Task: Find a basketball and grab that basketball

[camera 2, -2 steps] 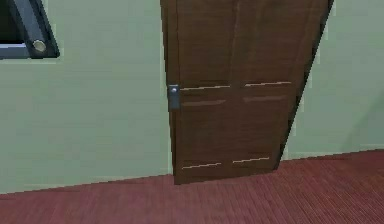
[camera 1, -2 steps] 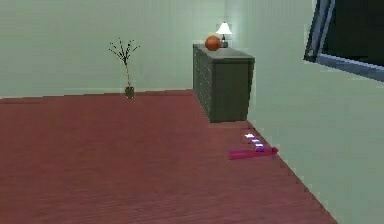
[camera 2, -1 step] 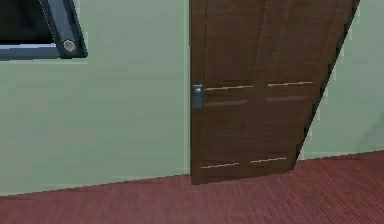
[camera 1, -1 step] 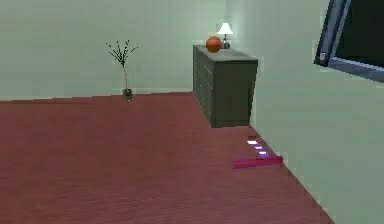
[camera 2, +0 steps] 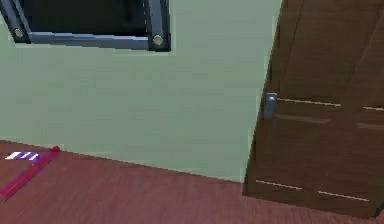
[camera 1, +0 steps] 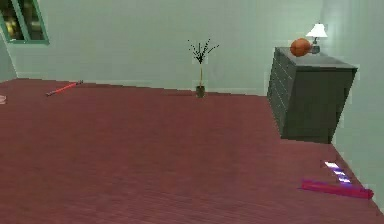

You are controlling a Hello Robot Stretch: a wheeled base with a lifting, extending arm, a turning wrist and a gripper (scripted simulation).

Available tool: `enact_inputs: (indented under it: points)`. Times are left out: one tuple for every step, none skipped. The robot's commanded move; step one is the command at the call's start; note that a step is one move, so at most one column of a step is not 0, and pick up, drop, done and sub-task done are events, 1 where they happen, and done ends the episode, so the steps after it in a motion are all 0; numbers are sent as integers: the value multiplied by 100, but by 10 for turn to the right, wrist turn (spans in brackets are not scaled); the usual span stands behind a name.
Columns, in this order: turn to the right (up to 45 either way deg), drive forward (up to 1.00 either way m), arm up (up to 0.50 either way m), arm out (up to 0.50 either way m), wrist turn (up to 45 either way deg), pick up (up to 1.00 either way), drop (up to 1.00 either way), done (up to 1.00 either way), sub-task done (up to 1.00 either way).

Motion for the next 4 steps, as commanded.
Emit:
enact_inputs:
  points:
    - [0,100,0,0,0,0,0,0,0]
    - [-30,0,0,0,0,0,0,0,0]
    - [0,35,0,0,0,0,0,0,0]
    - [240,0,0,0,0,0,0,0,0]
